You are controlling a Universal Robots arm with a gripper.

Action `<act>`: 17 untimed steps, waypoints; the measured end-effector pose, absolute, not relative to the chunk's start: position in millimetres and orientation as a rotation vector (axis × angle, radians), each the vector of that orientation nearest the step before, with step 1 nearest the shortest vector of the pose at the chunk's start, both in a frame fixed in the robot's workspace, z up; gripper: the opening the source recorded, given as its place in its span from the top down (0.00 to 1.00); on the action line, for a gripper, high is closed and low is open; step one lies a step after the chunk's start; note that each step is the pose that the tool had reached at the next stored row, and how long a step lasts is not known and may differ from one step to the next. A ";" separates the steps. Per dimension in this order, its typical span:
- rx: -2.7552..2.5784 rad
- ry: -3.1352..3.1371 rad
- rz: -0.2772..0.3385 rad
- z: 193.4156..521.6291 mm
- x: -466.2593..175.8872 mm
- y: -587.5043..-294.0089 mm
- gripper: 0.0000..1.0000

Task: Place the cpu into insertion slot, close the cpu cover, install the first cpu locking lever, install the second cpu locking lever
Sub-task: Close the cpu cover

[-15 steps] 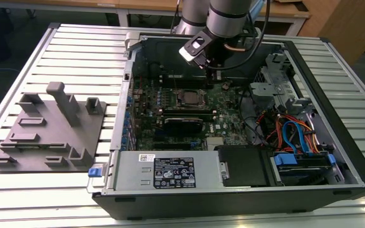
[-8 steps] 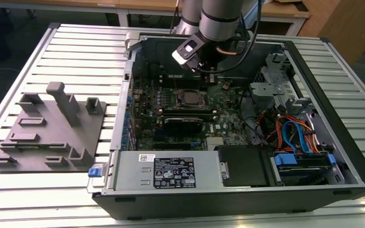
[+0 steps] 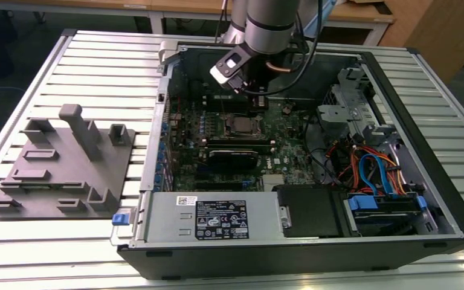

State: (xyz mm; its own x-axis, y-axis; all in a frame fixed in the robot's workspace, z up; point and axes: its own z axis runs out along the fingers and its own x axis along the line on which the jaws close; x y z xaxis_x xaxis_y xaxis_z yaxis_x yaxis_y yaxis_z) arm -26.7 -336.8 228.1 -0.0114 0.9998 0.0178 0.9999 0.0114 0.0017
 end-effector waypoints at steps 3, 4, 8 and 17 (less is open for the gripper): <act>-2.201 -2.226 -0.021 228.0 -27.4 -336.8 0.90; -2.201 -2.226 -0.021 228.0 -27.4 -336.8 0.90; -2.201 -2.226 -0.022 228.0 -27.7 -336.8 0.90; -2.201 -2.226 -0.022 227.6 -30.9 -336.8 0.90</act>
State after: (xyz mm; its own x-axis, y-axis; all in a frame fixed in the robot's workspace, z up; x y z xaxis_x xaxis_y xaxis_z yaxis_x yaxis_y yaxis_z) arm -30.9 -336.8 227.6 -0.0114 0.9998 0.0181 0.9999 0.0114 0.0019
